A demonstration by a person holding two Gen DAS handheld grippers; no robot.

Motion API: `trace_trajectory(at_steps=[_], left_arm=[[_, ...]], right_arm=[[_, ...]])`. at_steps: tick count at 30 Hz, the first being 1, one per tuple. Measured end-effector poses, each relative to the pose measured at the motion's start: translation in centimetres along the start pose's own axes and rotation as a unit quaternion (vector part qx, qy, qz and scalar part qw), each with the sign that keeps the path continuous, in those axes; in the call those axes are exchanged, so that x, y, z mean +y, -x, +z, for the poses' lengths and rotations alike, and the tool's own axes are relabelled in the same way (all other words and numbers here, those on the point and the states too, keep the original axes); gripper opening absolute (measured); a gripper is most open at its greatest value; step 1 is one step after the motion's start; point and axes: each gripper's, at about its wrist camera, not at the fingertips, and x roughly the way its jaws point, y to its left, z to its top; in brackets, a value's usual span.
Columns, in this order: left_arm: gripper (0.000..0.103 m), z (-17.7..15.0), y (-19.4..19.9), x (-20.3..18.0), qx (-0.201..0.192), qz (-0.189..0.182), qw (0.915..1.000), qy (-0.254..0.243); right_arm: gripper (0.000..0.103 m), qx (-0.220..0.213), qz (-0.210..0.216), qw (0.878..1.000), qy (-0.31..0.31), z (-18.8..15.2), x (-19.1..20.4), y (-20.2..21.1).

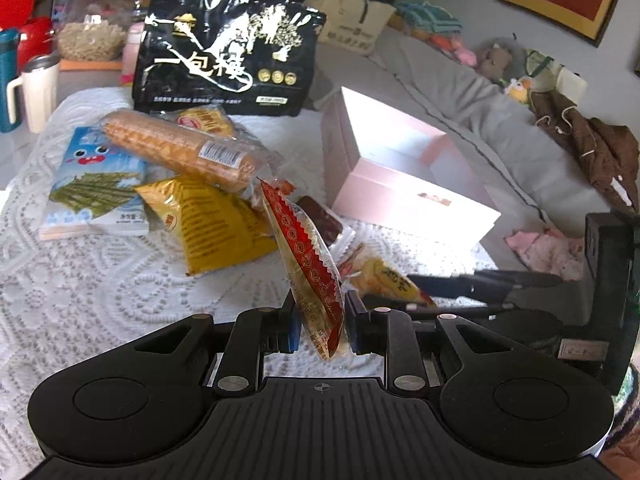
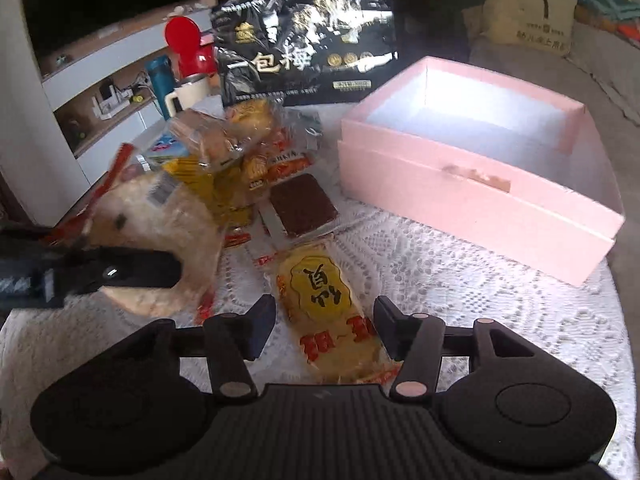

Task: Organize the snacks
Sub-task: 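Carry both held snacks over the pink box and open both tools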

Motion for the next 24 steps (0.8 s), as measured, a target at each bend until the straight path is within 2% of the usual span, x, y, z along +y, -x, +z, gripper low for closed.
trace_trajectory(at_steps=[2, 3, 4, 12, 17, 21, 24], left_arm=[[0.027, 0.0, -0.1, 0.2, 0.001, 0.001, 1.0000, 0.002], [0.027, -0.1, -0.1, 0.1, 0.002, 0.002, 1.0000, 0.003], [0.027, -0.1, -0.2, 0.2, 0.003, 0.001, 1.0000, 0.005], [0.026, 0.8, 0.0, -0.5, -0.011, -0.024, 0.9996, 0.008], [0.026, 5.3, -0.1, -2.2, -0.061, -0.039, 0.9973, -0.006], [0.026, 10.1, -1.9, -5.2, -0.079, -0.070, 0.9938, -0.034], [0.026, 13.6, -4.5, -7.3, -0.084, -0.089, 0.9907, -0.058]], right_arm=[[0.050, -0.001, -0.001, 1.000, 0.002, 0.2, 0.0, 0.0], [0.040, 0.000, 0.002, 1.000, 0.003, 0.2, 0.0, 0.2], [0.035, 0.002, 0.004, 1.000, 0.005, 0.2, 0.0, 0.3], [0.034, -0.016, -0.016, 1.000, 0.020, 0.7, -0.6, 3.2], [0.034, -0.068, -0.042, 0.997, 0.009, 4.0, -1.8, 5.9], [0.034, -0.102, -0.085, 0.991, -0.008, 7.7, -4.1, 6.9], [0.034, -0.109, -0.110, 0.988, -0.026, 10.2, -6.5, 6.5]])
